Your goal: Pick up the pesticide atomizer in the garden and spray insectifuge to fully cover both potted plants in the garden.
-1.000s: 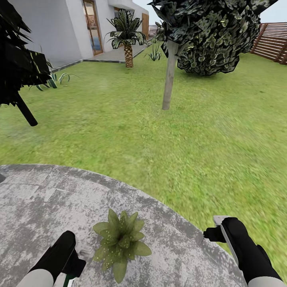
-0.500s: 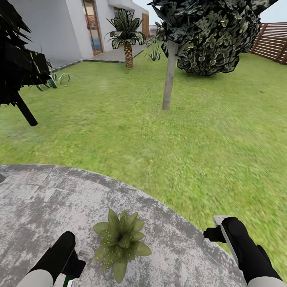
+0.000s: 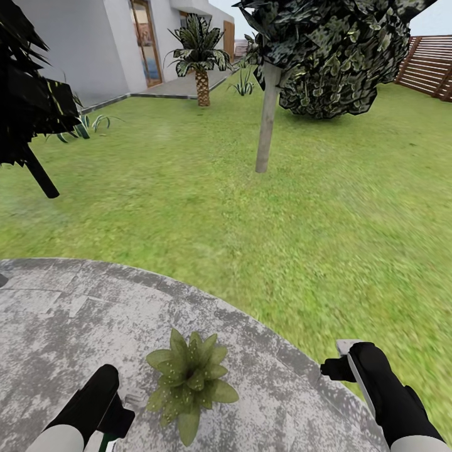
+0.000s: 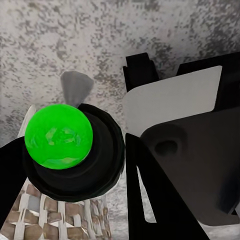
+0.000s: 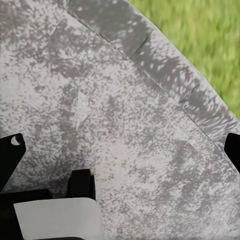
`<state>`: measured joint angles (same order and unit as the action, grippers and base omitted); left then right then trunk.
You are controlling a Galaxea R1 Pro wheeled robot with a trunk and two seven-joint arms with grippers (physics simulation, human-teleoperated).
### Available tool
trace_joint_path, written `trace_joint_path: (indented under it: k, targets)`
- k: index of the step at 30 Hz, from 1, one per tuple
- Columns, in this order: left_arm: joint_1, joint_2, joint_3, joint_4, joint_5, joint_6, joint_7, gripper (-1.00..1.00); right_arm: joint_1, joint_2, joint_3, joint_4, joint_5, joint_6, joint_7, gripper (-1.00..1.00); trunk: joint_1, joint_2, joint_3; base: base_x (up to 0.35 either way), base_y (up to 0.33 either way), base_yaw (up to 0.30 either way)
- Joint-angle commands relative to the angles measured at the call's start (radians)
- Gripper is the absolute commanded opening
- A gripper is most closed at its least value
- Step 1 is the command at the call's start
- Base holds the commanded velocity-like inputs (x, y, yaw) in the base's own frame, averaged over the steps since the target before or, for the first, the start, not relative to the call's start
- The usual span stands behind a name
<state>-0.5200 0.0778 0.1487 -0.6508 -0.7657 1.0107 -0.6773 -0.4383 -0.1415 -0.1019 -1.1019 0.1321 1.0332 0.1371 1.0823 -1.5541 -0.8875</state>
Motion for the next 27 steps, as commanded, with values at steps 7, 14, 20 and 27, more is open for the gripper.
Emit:
trace_joint_path:
  k: [7, 14, 20, 27]
  targets:
    - [0.020, 0.000, 0.003, 0.000, -0.012, 0.002, -0.011, -1.00, 0.000, 0.000, -0.001, -0.001, 0.011, 0.004, 0.010, 1.00, 0.000, 0.000, -0.001, 0.000, 0.000, 0.000]
    - [0.030, 0.000, 0.003, 0.000, -0.011, 0.002, -0.013, -1.00, 0.000, 0.000, -0.001, -0.001, 0.011, 0.004, 0.010, 1.00, 0.000, 0.000, -0.001, 0.000, 0.000, 0.000]
    - [0.023, -0.001, 0.005, -0.001, -0.011, 0.003, -0.014, -1.00, 0.000, 0.000, 0.000, -0.001, 0.011, 0.004, 0.010, 1.00, 0.000, 0.000, -0.001, 0.000, 0.000, 0.000]
    - [-0.039, -0.001, 0.008, -0.009, -0.010, 0.003, -0.018, -1.00, 0.000, 0.000, 0.001, -0.001, 0.011, 0.004, 0.010, 1.00, 0.000, 0.000, -0.001, 0.000, 0.000, 0.000]
